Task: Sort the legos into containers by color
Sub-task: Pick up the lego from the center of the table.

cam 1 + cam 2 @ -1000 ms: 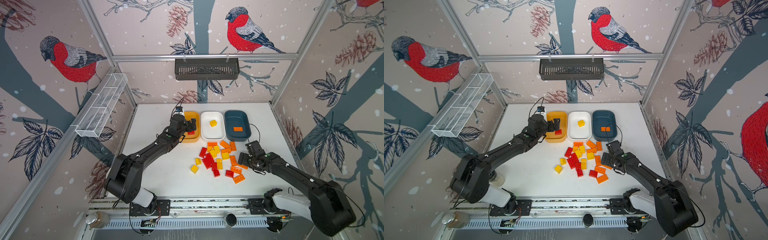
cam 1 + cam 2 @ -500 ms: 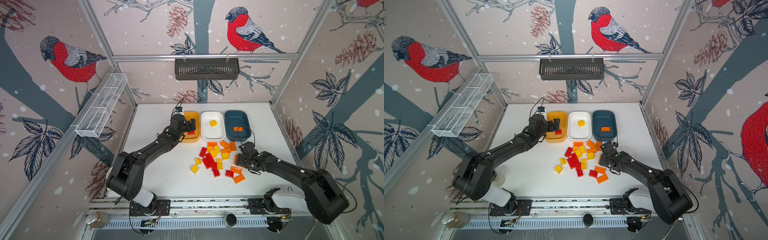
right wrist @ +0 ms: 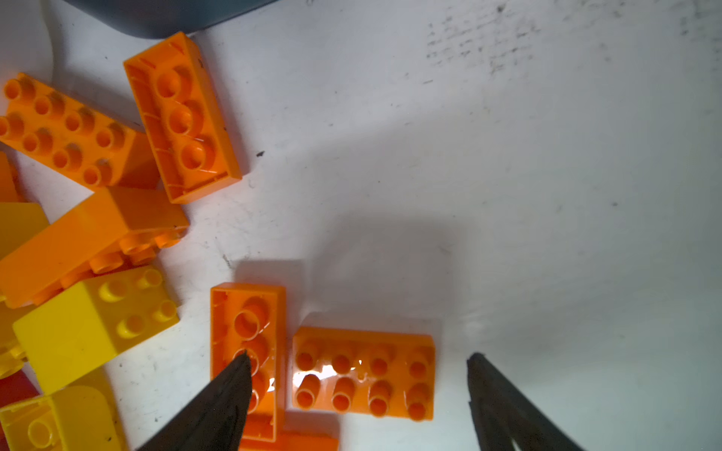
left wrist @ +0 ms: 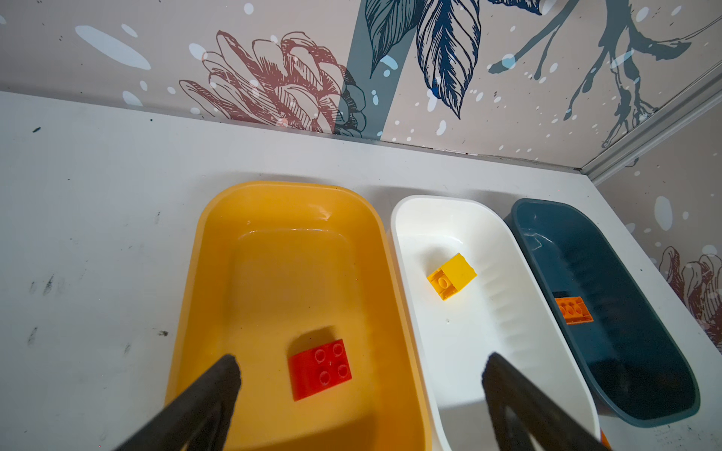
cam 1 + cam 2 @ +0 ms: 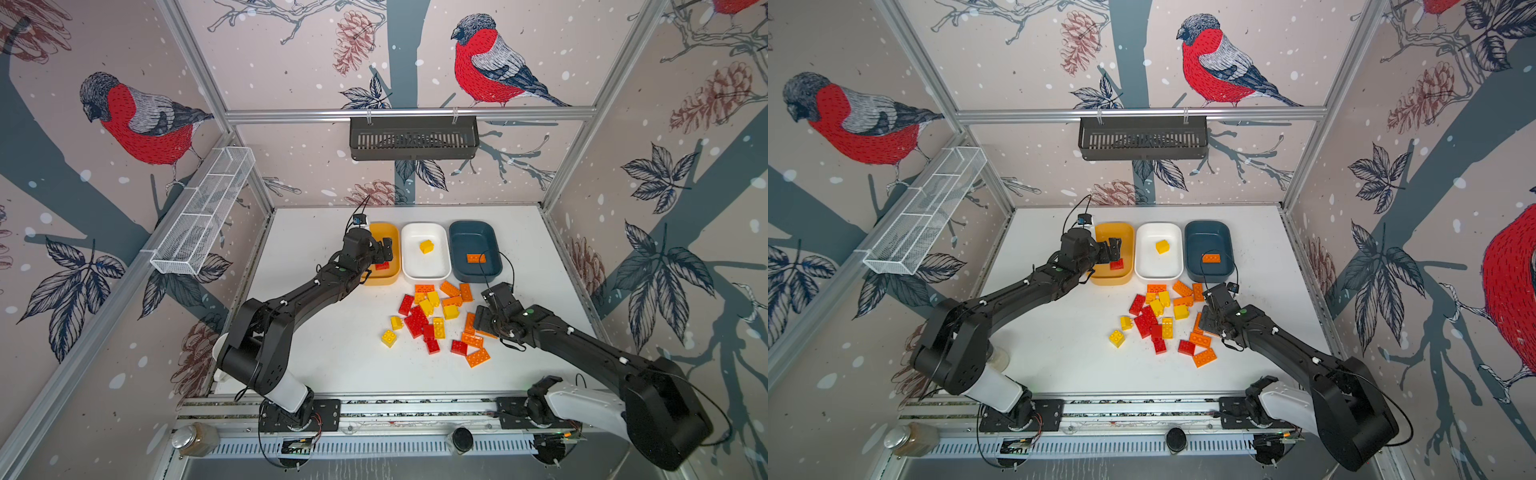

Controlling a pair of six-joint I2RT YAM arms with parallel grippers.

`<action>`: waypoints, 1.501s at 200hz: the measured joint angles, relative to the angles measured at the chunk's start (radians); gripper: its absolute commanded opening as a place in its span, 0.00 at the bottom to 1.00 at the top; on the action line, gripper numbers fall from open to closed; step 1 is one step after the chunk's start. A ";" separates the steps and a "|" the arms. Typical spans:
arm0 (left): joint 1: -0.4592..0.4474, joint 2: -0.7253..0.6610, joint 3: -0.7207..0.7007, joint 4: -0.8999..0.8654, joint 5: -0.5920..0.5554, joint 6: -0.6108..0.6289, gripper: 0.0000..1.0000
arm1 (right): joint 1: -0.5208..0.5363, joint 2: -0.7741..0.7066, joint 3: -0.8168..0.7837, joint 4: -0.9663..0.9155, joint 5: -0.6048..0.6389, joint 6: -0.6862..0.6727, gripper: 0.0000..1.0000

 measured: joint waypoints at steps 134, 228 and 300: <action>0.000 0.013 0.002 -0.022 0.017 -0.019 0.97 | 0.019 0.110 -0.015 0.022 0.004 -0.030 0.77; 0.001 0.004 0.002 -0.022 0.019 -0.019 0.97 | 0.035 0.131 -0.007 0.062 0.037 -0.031 0.61; 0.001 -0.009 0.002 -0.026 0.018 -0.019 0.97 | 0.006 0.039 0.083 0.019 0.060 -0.092 0.57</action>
